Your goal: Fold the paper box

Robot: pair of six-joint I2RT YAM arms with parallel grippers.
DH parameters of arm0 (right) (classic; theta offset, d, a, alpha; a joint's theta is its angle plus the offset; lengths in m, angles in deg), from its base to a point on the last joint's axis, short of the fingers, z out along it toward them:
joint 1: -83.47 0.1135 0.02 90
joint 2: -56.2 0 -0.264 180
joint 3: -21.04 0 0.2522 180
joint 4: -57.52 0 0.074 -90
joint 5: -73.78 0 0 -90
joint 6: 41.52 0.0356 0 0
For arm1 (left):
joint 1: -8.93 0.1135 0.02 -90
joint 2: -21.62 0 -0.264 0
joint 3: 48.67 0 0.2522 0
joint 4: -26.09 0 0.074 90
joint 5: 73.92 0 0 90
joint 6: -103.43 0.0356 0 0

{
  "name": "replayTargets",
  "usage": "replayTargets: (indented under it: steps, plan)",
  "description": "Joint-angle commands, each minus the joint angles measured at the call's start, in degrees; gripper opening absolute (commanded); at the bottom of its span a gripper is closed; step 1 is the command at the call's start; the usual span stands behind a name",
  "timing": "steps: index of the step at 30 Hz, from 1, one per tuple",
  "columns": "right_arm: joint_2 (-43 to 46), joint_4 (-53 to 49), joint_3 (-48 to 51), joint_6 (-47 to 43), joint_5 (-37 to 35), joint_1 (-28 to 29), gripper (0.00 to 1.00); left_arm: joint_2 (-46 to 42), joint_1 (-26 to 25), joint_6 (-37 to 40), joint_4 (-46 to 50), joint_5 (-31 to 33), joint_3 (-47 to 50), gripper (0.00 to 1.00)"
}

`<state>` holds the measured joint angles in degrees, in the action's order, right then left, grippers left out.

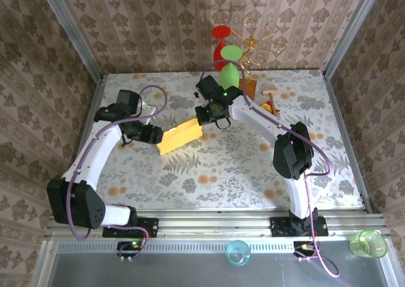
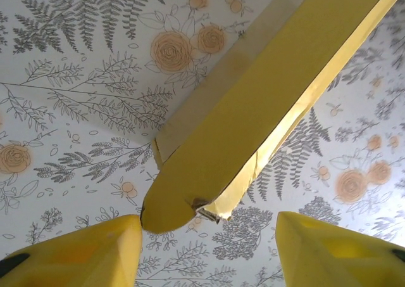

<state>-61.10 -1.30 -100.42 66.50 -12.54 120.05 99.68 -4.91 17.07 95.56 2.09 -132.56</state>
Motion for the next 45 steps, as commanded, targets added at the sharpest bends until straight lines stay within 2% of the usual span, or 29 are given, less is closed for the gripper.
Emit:
replayTargets:
  steps: [1, 4, 13, 20, 39, 45]
  plan:
    - [-1.78, -2.52, -0.22, 0.5, 0.97, 0.16, 0.0, 1.75, -1.41, 3.13, 0.32, 4.3, -0.04, 0.57]
    - [-1.71, -2.34, -0.14, 0.57, 1.24, 0.16, 0.0, 2.62, -1.44, 3.54, -0.51, 6.78, -0.51, 0.54]
    - [-1.74, -2.34, -0.15, 0.43, 1.41, 0.07, 0.0, 4.7, -1.8, 4.23, -1.3, 7.04, -1.15, 0.44]
    - [-1.79, -2.24, 0.2, 0.41, 1.59, -0.03, 0.0, 4.82, -1.97, 4.68, -0.86, 7.98, -1.8, 0.28]
    - [-1.08, -1.88, 1.43, 0.72, 1.74, -0.02, 0.0, 6.78, -2.4, 4.09, 1.77, 8.54, -4.41, 0.3]
    - [-0.89, -1.61, 2.03, 0.68, 2.09, -0.02, 0.0, 6.37, -2.4, 4.05, 0.81, 12.65, -4.66, 0.37]
